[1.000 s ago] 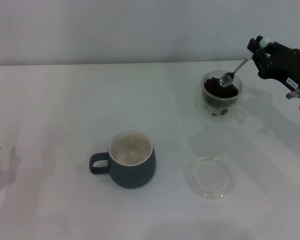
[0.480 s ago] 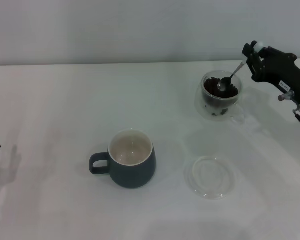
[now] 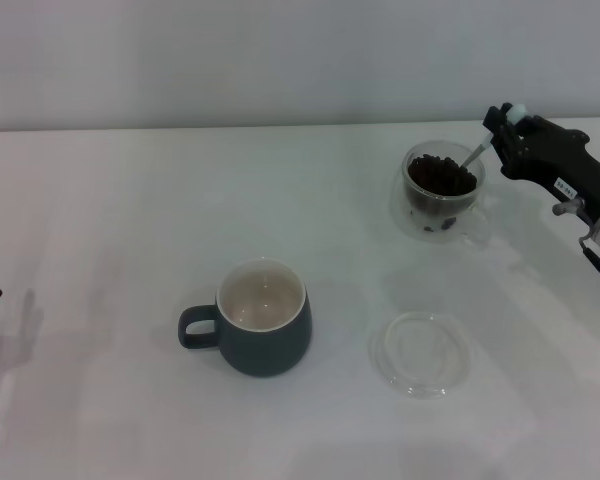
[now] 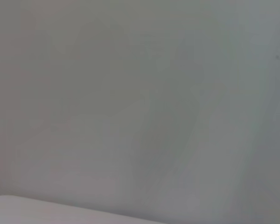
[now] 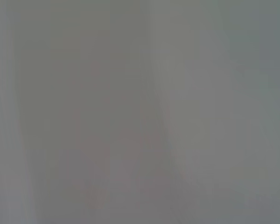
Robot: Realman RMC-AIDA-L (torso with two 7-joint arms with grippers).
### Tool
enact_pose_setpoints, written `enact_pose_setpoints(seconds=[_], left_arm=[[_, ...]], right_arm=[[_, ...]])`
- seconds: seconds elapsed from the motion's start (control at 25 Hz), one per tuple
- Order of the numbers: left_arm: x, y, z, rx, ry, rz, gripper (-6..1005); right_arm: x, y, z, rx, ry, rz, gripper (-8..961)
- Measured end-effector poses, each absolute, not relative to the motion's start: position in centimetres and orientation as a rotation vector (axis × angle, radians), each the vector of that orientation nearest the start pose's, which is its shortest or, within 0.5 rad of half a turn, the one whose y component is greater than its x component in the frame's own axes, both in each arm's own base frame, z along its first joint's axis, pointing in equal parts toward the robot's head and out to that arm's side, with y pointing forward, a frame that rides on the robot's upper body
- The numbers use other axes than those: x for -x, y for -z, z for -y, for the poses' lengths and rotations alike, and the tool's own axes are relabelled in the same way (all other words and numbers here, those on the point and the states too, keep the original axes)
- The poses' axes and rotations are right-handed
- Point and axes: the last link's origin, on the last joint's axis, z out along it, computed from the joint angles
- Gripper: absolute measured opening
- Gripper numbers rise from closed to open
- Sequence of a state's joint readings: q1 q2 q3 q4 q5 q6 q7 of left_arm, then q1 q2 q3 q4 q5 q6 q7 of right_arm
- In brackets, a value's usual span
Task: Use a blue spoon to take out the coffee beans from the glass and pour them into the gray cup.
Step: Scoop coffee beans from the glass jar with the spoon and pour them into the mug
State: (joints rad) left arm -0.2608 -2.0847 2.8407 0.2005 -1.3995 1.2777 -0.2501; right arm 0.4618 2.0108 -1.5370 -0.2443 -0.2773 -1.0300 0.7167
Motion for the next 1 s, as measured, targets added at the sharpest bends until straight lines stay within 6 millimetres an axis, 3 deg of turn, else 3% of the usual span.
enact_pose_setpoints(seconds=[0.36, 1.0], left_arm=[[36.7, 3.0, -25.3, 1.49, 0.739, 0.785, 788], [36.8, 2.9, -25.1, 1.486, 0.738, 0.779, 788]], right_arm=[[-32.4, 0.1, -36.3, 1.783, -0.906, -0.933, 146], [-32.8, -0.1, -36.9, 1.705, -0.966, -1.109, 146]])
